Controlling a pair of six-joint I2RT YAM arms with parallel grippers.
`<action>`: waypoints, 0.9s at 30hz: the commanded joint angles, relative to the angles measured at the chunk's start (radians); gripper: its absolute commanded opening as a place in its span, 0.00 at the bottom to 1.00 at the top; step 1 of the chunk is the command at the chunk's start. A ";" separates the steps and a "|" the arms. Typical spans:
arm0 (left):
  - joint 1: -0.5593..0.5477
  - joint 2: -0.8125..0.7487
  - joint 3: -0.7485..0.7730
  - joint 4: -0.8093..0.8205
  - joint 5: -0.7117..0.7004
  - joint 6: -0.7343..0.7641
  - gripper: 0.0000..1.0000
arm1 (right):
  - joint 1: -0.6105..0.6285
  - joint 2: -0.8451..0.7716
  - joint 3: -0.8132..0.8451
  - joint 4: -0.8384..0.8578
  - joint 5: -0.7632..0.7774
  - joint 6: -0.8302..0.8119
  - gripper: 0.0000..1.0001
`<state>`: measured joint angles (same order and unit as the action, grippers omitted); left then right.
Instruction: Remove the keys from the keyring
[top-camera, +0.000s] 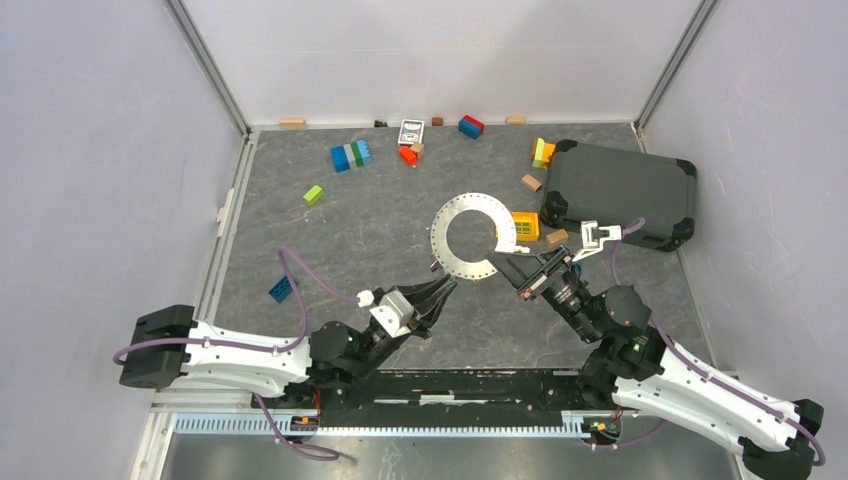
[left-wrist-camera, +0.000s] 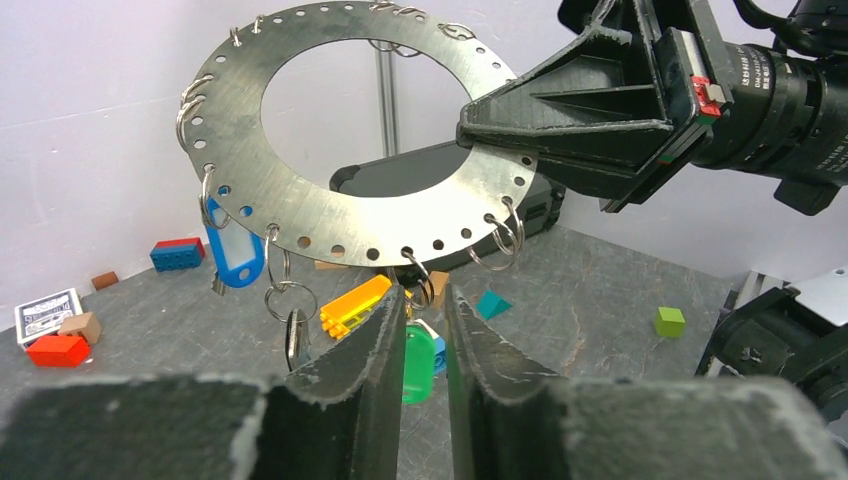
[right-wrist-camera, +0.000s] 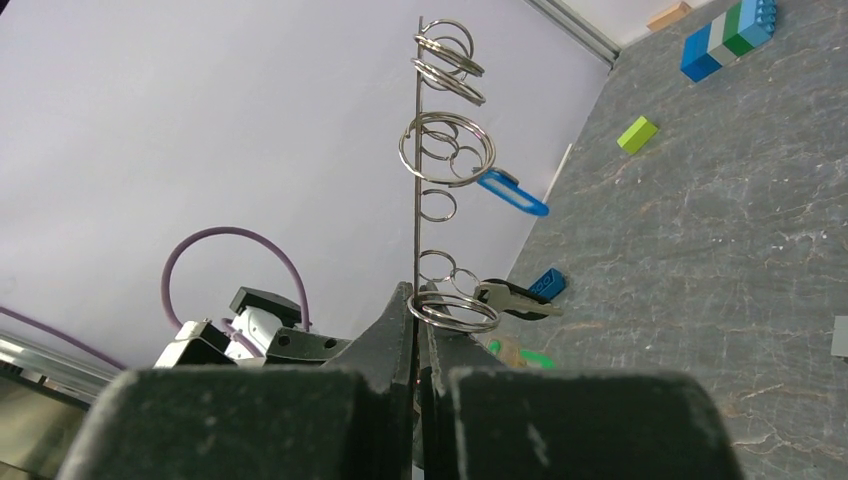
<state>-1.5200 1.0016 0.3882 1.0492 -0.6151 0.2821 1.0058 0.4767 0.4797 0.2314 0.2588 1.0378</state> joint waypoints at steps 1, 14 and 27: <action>-0.006 -0.002 0.034 0.030 -0.034 0.037 0.26 | -0.003 -0.016 0.001 0.082 -0.025 0.022 0.00; -0.005 0.001 0.054 -0.008 -0.055 0.054 0.05 | -0.003 -0.033 -0.019 0.086 -0.033 0.039 0.00; -0.006 -0.121 0.067 -0.297 0.049 0.021 0.02 | -0.002 -0.090 -0.043 -0.006 0.051 0.069 0.00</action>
<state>-1.5211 0.9501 0.4179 0.8768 -0.6144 0.2943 1.0050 0.4286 0.4427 0.2134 0.2497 1.0695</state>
